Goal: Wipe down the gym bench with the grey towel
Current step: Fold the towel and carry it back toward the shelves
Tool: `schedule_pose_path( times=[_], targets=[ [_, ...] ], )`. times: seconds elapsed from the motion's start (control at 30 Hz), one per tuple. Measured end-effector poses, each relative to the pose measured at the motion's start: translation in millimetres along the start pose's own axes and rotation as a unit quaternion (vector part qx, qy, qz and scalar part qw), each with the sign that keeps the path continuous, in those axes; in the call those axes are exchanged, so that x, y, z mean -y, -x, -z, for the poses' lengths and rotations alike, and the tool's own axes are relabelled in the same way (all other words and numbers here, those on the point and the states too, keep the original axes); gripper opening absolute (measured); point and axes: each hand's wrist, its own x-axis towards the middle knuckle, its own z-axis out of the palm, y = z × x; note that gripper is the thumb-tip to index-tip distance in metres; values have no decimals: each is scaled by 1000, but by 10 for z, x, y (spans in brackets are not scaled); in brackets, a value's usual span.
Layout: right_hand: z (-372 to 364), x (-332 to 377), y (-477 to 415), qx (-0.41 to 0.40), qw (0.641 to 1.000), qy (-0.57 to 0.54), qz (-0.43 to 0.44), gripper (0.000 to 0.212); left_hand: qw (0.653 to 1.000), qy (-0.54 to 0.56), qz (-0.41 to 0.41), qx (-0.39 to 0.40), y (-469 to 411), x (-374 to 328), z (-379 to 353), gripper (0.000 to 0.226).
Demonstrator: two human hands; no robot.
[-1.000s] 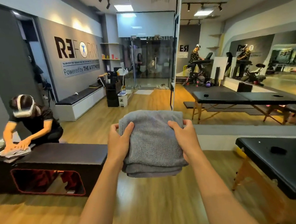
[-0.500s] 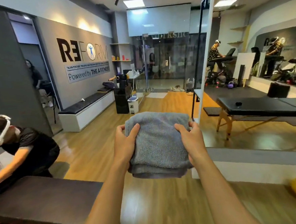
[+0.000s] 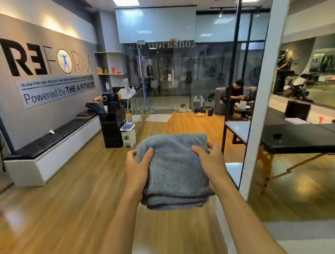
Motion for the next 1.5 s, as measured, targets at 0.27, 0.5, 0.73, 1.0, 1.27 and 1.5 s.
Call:
schedule_pose_path(
  times=[0.27, 0.5, 0.73, 1.0, 1.27, 1.5],
  targets=[
    [-1074, -737, -3057, -19, 1000, -8, 19, 32, 1000, -6, -12, 7, -2988, 903, -936, 41],
    [-1968, -1149, -5569, -39, 999, -8, 13, 31, 1000, -8, -11, 14, -5563, 1434, -1689, 39],
    [-2459, -1748, -7963, -115, 993, 1, 5, 31, 997, -1, -31, 77, -8044, 2274, -2876, 36],
    [-1714, -2114, -10229, -277, 961, 24, -11, 35, 967, 41, -13, 250, -9947, 2814, -5213, 36],
    [-317, -2806, -12100, -431, 902, 16, 2, 41, 915, 67, -2, 397, -10881, 3371, -7875, 41],
    [1053, -2916, -12865, -590, 805, 57, 24, 28, 815, 113, -7, 569, -10904, 3474, -10211, 33]
  ],
)
